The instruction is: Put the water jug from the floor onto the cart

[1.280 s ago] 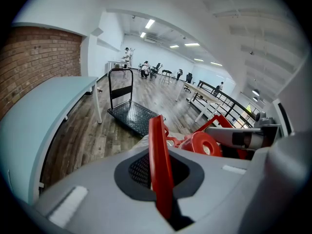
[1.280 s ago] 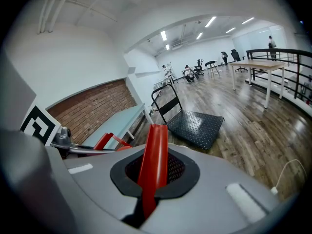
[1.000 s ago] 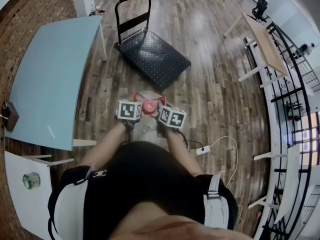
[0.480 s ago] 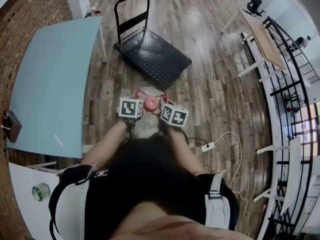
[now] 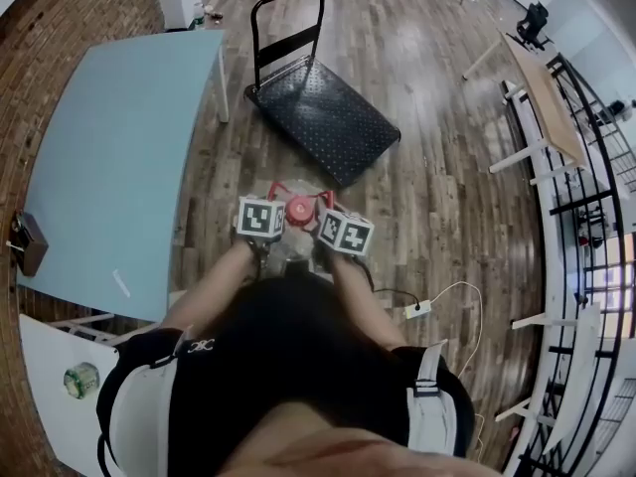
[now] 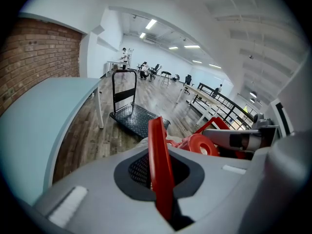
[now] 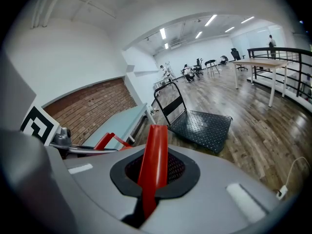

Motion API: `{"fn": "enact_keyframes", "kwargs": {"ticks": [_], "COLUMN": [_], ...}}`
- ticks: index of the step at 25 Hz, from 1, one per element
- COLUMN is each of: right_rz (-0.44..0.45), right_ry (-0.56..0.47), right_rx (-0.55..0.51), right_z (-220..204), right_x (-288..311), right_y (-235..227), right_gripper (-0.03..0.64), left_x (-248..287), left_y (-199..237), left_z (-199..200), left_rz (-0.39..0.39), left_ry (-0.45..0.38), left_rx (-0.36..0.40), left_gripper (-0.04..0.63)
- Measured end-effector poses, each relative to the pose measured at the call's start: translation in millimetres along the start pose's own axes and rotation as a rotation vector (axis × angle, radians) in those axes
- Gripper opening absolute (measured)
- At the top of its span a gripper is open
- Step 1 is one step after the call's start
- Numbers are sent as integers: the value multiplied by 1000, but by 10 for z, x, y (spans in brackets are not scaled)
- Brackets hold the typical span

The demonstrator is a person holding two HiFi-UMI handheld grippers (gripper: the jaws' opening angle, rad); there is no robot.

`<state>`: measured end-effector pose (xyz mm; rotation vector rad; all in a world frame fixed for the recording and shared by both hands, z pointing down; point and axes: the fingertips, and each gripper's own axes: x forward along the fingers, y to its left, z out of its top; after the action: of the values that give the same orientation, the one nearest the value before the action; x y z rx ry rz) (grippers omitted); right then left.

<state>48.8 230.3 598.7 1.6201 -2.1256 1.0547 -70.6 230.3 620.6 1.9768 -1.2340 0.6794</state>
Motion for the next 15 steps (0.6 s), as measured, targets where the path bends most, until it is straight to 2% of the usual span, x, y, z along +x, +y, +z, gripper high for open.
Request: {"fn": "enact_keyframes", "kwargs": {"ticks": [15], "right_rz": [59], "right_ry": [23], "right_rx": [-29], "right_z": [994], "right_x": [907], "right_y": [-185], "right_gripper": [17], "left_x": [664], "left_y": [301], "left_z": [1093], "left_rz": [49], "left_ry": [-6], "left_rx": [-25], "left_gripper": [9]}}
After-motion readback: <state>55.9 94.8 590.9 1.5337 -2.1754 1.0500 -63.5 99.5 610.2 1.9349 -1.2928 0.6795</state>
